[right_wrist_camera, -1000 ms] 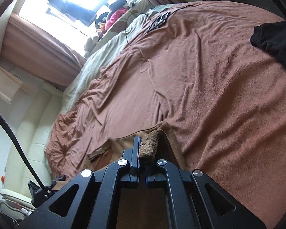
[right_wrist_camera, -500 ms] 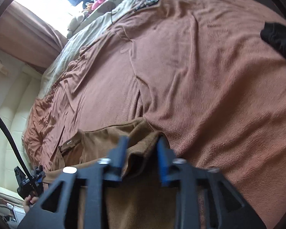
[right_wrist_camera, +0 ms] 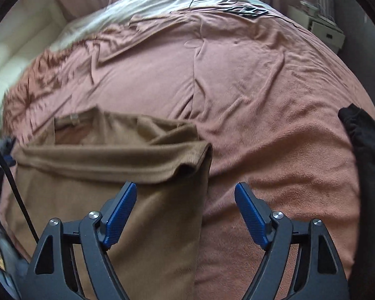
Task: Fold small clothes
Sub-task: 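Open both grippers to lay the hem down on the shirt, then pinch the folded edge with the left gripper while the right gripper pinches it too, then release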
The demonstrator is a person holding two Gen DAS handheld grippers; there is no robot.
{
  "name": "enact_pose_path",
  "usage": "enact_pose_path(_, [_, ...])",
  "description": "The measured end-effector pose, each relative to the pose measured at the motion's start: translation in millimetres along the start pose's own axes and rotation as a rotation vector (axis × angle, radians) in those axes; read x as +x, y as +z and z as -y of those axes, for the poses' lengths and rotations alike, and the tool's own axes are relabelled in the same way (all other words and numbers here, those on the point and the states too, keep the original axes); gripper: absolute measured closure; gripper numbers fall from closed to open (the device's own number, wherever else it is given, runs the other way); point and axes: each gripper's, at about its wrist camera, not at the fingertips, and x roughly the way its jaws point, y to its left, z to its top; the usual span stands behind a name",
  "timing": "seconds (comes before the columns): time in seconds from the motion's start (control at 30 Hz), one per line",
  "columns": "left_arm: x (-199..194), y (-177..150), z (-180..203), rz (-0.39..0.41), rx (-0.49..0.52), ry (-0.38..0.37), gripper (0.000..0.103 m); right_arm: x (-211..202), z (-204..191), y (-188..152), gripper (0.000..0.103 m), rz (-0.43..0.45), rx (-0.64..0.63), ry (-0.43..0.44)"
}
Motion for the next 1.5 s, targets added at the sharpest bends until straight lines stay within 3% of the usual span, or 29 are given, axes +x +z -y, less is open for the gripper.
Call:
enact_pose_path(0.2, [26.3, -10.9, 16.4, -0.093, 0.144, 0.112, 0.029, 24.9, -21.3, 9.7, 0.023, -0.096, -0.103, -0.124])
enact_pose_path(0.4, [38.9, -3.1, 20.4, -0.087, 0.216, 0.192, 0.012, 53.9, -30.4, 25.4, 0.023, -0.136, -0.145, -0.19])
enact_pose_path(0.67, [53.0, 30.1, 16.2, -0.059, 0.205, 0.207, 0.009, 80.1, -23.3, 62.0, 0.023, -0.094, -0.11, -0.228])
enact_pose_path(0.8, [59.0, 49.6, 9.5, -0.039, 0.161, 0.206, 0.009, 93.3, -16.2, 77.8, 0.023, -0.084, -0.074, -0.207])
enact_pose_path(1.0, [67.4, 74.1, -1.3, 0.001, 0.063, 0.204, 0.013, 91.5, -8.0, 92.9, 0.023, -0.002, -0.005, -0.221])
enact_pose_path(1.1, [59.8, 79.3, -11.2, 0.037, -0.009, 0.159, 0.026, 82.6, -4.1, 89.6, 0.023, 0.022, 0.021, -0.161])
enact_pose_path(1.23, [45.5, 77.6, -28.8, 0.075, -0.105, 0.017, 0.041, 70.5, 6.9, 78.9, 0.024, 0.043, 0.042, -0.063])
enact_pose_path(1.3, [45.7, 75.6, -34.1, 0.062, -0.127, -0.024, 0.045, 68.1, 14.7, 74.9, 0.035, 0.041, 0.065, -0.01])
enact_pose_path(1.5, [57.4, 67.3, -37.7, 0.027, -0.15, -0.119, 0.052, 77.1, 31.5, 62.4, 0.048, 0.017, 0.084, 0.082])
